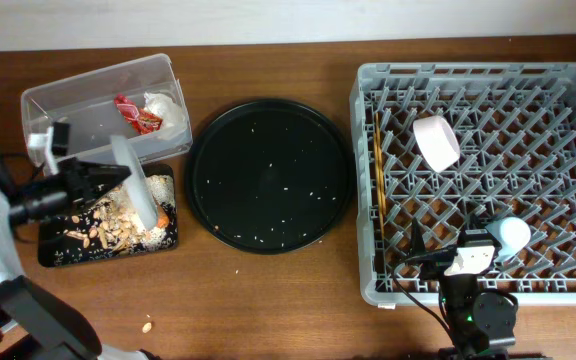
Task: Sort waste into correct bins and load items into the dishwasher rack
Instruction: 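Carry the white plate to the dish rack and stand it upright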
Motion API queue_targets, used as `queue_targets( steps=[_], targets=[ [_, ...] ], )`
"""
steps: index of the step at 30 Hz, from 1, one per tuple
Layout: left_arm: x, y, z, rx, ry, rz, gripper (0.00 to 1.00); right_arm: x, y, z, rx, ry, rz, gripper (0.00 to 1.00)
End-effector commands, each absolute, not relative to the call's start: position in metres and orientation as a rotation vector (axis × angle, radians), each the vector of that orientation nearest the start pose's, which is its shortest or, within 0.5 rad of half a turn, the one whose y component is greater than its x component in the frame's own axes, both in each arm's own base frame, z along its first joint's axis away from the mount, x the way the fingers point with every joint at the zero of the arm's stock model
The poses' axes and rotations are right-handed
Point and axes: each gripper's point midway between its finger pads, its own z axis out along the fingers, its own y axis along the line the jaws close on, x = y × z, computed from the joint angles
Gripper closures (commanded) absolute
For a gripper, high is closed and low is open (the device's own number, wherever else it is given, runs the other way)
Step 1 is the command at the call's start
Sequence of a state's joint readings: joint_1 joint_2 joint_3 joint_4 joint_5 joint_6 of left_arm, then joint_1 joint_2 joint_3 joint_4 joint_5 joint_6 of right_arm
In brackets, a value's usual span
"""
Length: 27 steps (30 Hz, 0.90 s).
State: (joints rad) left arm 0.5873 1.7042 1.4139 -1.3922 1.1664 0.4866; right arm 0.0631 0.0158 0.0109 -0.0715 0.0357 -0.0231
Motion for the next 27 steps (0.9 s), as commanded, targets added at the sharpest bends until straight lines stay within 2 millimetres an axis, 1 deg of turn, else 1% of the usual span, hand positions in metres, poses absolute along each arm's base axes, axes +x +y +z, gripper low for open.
queue_targets(
  steps=[1,2,3,5,7,8,10,11,13,14,15,16,18,19,21,22,23,24,25,26,27],
  targets=[
    [0.316,0.038,0.278,-0.055,1.929,-1.369,0.99,0.246,0.008,0.155,-0.034,1.653,-0.002,0.02],
    [0.311,0.043,0.273,-0.060,1.961,-1.336,0.99,0.246,0.008,0.155,-0.034,1.653,-0.002,0.02],
    [0.308,0.044,0.266,-0.073,2.000,-1.332,0.99,0.246,0.008,0.155,-0.034,1.653,-0.002,0.02],
    [0.311,0.041,0.274,-0.073,1.952,-1.356,0.99,0.246,0.008,0.155,-0.034,1.653,-0.002,0.02],
    [0.313,0.034,0.273,-0.029,1.960,-1.355,1.00,0.246,0.008,0.155,-0.034,1.653,-0.002,0.02],
    [0.313,0.034,0.273,-0.026,1.958,-1.352,0.99,0.246,0.008,0.155,-0.034,1.653,-0.002,0.02],
    [0.313,0.033,0.272,-0.082,1.977,-1.391,1.00,0.246,0.008,0.155,-0.034,1.653,-0.002,0.02],
    [0.314,0.026,0.276,-0.019,1.953,-1.387,1.00,0.246,0.008,0.155,-0.034,1.653,-0.002,0.02],
    [0.315,0.011,0.276,0.039,1.965,-1.408,1.00,0.246,0.008,0.155,-0.034,1.653,-0.002,0.02],
    [0.316,-0.001,0.277,0.085,1.972,-1.427,1.00,0.246,0.008,0.155,-0.034,1.653,-0.002,0.02],
    [0.317,-0.018,0.279,0.170,1.980,-1.437,0.99,0.246,0.008,0.155,-0.034,1.653,-0.002,0.02],
    [0.320,-0.043,0.286,0.296,1.962,-1.456,0.99,0.246,0.008,0.155,-0.034,1.653,-0.002,0.02],
    [0.324,-0.096,0.307,0.573,1.822,-1.494,0.99,0.246,0.008,0.155,-0.034,1.653,-0.002,0.02],
    [0.325,-0.120,0.315,0.685,1.749,-1.516,1.00,0.246,0.008,0.155,-0.034,1.653,-0.002,0.02],
    [0.328,-0.183,0.325,0.978,1.580,-1.540,0.99,0.246,0.008,0.155,-0.034,1.653,-0.002,0.02],
    [0.326,-0.220,0.333,1.108,1.502,-1.552,0.99,0.246,0.008,0.155,-0.034,1.653,-0.002,0.02],
    [0.331,-0.255,0.338,1.168,1.496,-1.519,1.00,0.246,0.008,0.155,-0.034,1.653,-0.002,0.02],
    [0.339,-0.272,0.338,1.142,1.541,-1.474,1.00,0.246,0.008,0.155,-0.034,1.653,-0.002,0.02],
    [0.353,-0.302,0.342,1.059,1.603,-1.399,1.00,0.246,0.008,0.155,-0.034,1.653,-0.002,0.02],
    [0.357,-0.322,0.346,1.008,1.613,-1.377,1.00,0.246,0.008,0.155,-0.034,1.653,-0.002,0.02],
    [0.358,-0.343,0.352,0.925,1.639,-1.404,1.00,0.246,0.008,0.155,-0.034,1.653,-0.002,0.02]
  ],
)
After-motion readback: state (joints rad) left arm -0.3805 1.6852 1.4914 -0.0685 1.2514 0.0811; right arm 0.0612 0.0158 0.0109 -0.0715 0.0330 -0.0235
